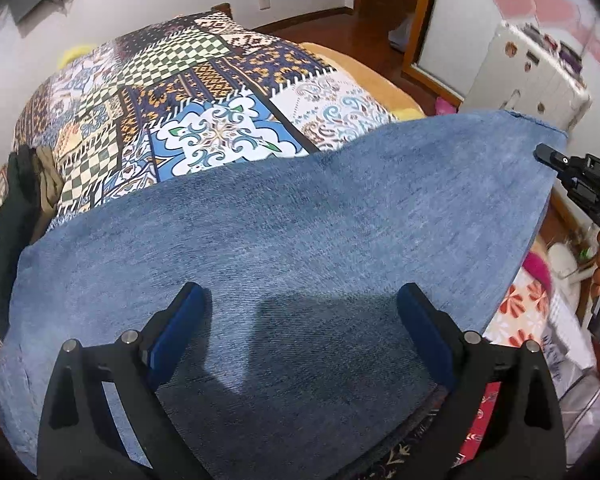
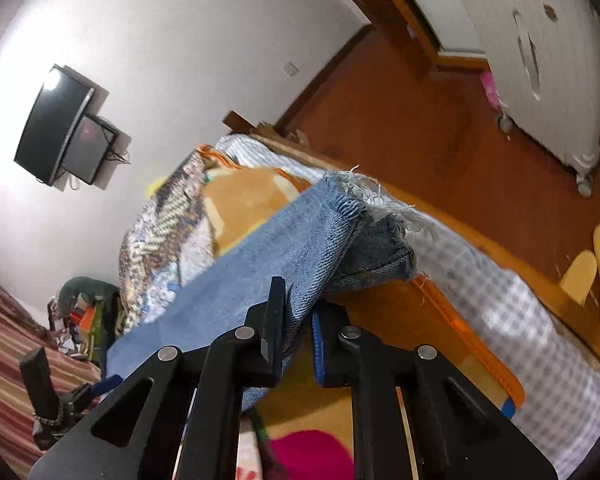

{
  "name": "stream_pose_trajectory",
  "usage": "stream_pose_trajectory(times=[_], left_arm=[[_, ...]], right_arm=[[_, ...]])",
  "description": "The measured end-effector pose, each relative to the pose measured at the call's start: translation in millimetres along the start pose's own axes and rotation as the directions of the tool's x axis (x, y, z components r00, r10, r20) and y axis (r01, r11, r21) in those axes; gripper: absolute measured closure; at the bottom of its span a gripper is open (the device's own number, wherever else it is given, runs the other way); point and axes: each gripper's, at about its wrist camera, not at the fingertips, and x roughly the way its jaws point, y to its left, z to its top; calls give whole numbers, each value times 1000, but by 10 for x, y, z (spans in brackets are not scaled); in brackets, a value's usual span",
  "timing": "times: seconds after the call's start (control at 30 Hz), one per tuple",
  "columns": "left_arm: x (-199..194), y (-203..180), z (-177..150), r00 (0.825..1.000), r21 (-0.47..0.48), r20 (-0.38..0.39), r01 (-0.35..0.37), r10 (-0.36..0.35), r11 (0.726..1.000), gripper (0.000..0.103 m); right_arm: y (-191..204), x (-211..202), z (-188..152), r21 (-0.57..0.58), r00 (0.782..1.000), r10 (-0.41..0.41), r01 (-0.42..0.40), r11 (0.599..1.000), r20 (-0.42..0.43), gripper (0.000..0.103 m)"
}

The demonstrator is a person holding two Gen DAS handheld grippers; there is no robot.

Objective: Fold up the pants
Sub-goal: 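Grasp the frayed leg hem with the right gripper and lift it, then fold the leg hem over onto the seat with the right gripper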

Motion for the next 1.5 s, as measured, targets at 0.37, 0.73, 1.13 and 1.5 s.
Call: stream_pose_trajectory(times=[0.37,0.73,1.13,1.5], left_arm=[[-481,477,-50,993,-128,120,18,-2,992,5],[-936,1207,-434,975,-276,209,-17,77,961,5],[-1273,2054,-1224,954,-488,238,-43,181,872,5],[-1343,2431,-1699,951,-612,223,-32,212,790,5]], right_arm=[[733,-132,270,-152,991,114,-103,983,67,94],[1626,81,222,-340,970,240,-218,915,23,94],[2400,286,-85,-466,940,327,-335,819,-100,94],[3045,748,-734,-556,891,303,-450,699,-339,94]])
